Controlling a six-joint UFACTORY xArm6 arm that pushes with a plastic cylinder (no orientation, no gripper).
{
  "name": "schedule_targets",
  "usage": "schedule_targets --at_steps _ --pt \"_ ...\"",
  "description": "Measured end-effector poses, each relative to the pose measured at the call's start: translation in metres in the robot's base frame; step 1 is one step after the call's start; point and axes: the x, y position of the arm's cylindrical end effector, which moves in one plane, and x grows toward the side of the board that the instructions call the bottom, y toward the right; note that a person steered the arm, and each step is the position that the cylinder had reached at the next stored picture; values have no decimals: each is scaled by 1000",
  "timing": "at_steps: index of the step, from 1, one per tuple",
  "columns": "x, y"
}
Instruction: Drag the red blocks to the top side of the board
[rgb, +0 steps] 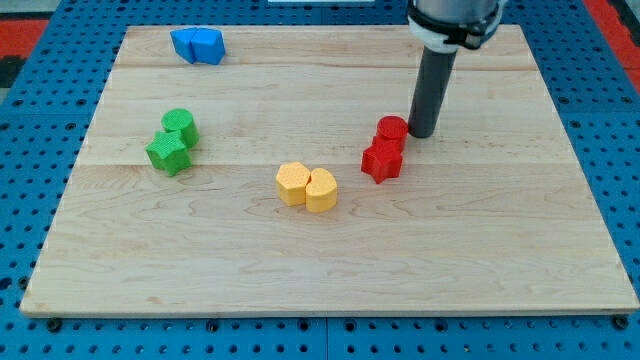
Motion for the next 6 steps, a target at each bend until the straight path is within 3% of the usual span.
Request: schedule_targets --at_steps 1,2,4,5,6 --pt "-2 -11" --pt "10 15" --pt "-11 28" --pt "52 29" --pt "78 -4"
